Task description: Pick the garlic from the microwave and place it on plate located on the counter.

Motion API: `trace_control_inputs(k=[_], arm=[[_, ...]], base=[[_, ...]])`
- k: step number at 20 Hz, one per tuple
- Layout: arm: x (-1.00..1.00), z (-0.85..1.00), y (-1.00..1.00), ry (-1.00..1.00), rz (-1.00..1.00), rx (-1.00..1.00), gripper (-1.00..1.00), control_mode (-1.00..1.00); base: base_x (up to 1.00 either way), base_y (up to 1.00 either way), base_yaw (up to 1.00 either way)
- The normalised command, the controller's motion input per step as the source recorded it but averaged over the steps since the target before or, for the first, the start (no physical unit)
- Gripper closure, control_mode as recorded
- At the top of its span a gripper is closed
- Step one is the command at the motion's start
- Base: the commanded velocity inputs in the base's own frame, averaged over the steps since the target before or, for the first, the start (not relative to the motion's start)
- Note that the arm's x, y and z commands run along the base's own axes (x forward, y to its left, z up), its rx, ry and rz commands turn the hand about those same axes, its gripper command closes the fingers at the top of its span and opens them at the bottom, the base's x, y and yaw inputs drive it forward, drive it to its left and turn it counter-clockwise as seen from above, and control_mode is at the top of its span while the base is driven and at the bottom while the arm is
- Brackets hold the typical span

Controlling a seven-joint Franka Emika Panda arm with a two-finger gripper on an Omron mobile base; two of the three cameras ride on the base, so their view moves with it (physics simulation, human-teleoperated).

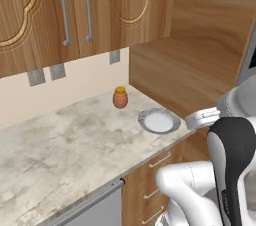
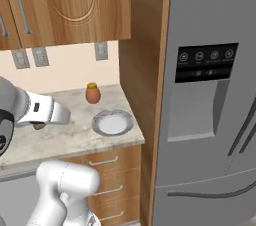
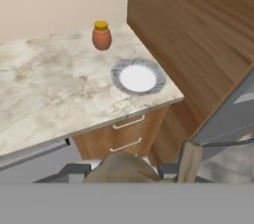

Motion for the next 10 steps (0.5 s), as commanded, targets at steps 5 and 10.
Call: trace_control_inputs(k=[5,10], arm=[[0.00,0.00,0.00,0.00,0.00,0.00,1.00,1.00],[0.17,-0.09,-0.10,0.01,0.00,0.02,1.00,-1.00]], base=[[0.86,-0.05,0.00],[0.70,-0.27,0.00]])
